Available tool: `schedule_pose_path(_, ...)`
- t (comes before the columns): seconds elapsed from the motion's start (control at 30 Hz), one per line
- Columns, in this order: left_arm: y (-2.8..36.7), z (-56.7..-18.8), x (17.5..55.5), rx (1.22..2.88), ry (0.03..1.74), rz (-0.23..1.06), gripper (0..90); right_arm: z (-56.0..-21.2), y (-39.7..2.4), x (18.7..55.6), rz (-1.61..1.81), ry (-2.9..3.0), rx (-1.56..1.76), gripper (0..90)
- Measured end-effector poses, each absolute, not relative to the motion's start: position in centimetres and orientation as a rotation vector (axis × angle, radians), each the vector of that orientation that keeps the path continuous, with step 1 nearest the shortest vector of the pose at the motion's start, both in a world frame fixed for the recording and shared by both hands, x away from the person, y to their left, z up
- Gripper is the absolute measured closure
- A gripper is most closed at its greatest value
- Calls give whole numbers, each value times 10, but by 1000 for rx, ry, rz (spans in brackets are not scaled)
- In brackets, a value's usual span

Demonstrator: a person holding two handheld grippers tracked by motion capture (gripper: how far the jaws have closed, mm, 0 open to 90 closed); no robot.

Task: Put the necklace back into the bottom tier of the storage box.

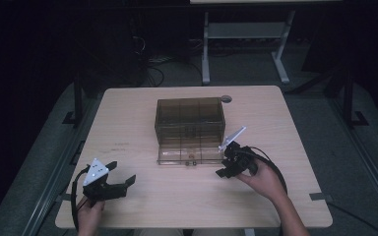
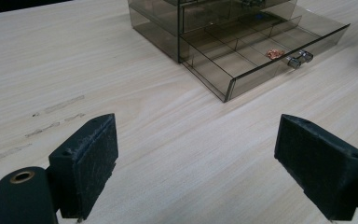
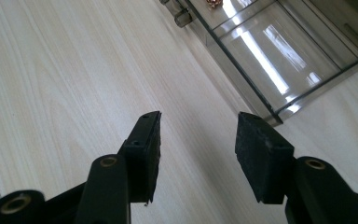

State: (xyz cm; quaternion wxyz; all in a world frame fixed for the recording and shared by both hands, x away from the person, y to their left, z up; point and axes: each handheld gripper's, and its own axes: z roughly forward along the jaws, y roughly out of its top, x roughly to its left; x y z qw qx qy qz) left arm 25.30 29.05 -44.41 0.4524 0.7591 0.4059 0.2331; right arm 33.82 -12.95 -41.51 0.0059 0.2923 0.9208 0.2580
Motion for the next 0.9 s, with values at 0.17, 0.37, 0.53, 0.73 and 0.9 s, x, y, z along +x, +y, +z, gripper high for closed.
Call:
schedule_pose_path(0.17,290,-444,253,1880,1002,575,130,-418,-135,332,820,2877,929,497)
schedule_pose_path(0.37,290,-444,253,1883,1000,580,130,-421,-143,325,817,2879,937,489)
schedule_pose_path(0.53,290,-444,253,1879,1002,582,130,-424,-151,318,823,2871,954,487)
schedule_pose_path(0.73,290,-444,253,1885,999,582,130,-428,-160,310,824,2856,970,479)
schedule_pose_path(0.9,289,-445,253,1885,994,581,130,-429,-166,303,829,2847,972,477)
